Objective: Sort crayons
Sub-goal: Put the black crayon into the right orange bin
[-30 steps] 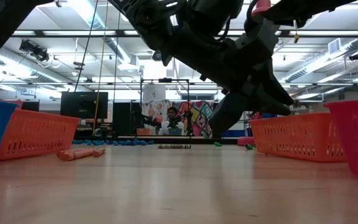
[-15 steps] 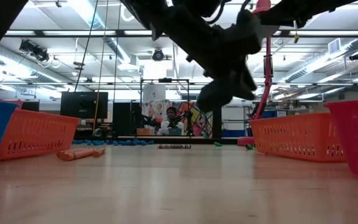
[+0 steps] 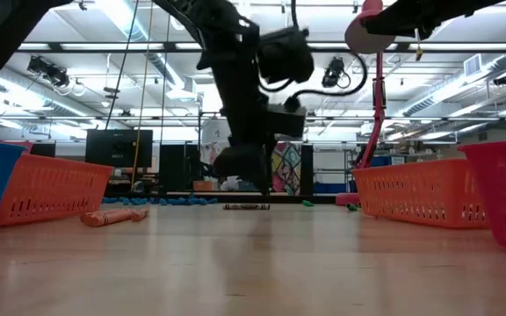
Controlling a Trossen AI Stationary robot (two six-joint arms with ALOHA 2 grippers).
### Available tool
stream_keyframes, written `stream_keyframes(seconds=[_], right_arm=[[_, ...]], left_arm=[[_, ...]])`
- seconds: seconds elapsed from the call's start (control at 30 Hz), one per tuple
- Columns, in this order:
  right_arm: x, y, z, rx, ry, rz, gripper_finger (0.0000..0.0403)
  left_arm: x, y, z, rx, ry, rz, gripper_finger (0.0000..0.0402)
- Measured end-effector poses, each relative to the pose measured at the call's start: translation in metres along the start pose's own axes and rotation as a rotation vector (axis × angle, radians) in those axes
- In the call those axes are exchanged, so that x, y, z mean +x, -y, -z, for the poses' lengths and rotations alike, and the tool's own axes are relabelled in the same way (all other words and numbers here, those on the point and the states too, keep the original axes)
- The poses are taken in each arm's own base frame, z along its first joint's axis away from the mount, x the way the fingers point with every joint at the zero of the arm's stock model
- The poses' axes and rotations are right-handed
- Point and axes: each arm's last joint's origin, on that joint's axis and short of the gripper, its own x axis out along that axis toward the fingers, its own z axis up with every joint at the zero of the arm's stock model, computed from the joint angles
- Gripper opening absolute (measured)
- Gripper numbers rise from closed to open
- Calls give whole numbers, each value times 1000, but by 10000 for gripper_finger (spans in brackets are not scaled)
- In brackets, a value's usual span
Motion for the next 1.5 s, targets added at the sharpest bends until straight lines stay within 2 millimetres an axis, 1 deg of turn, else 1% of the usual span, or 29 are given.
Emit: stream_keyframes(seconds=[0.17, 0.27, 0.33, 0.47, 0.87, 0.97, 1.07, 1.27, 1.4, 1.5], right_arm=[[0, 0, 0, 0, 0, 0, 139], [0, 0, 0, -1, -1, 0, 139], [0, 0, 0, -2, -2, 0, 139], [0, 0, 0, -3, -2, 0, 139], [0, 0, 0, -2, -3, -1, 139], [0, 0, 0, -2, -2, -1, 139], [0, 0, 0, -2, -2, 0, 139], [0, 0, 0, -2, -2, -1, 139], [0, 0, 0, -1, -2, -1, 139], [0, 0, 0, -1, -2, -1, 139]], left_arm=[[15, -25, 16, -164, -5, 142, 121], [21, -37, 23, -231, -18, 149, 121], [23, -42, 27, -249, -24, 158, 121], [28, -47, 32, -284, -11, 243, 121], [30, -48, 40, -340, -64, 311, 117], [31, -50, 43, -376, -69, 351, 100], [32, -50, 45, -401, -78, 378, 73], [31, -50, 45, -391, -72, 386, 20], [32, -50, 44, -387, -66, 384, 13], [35, -47, 42, -381, -67, 377, 24]])
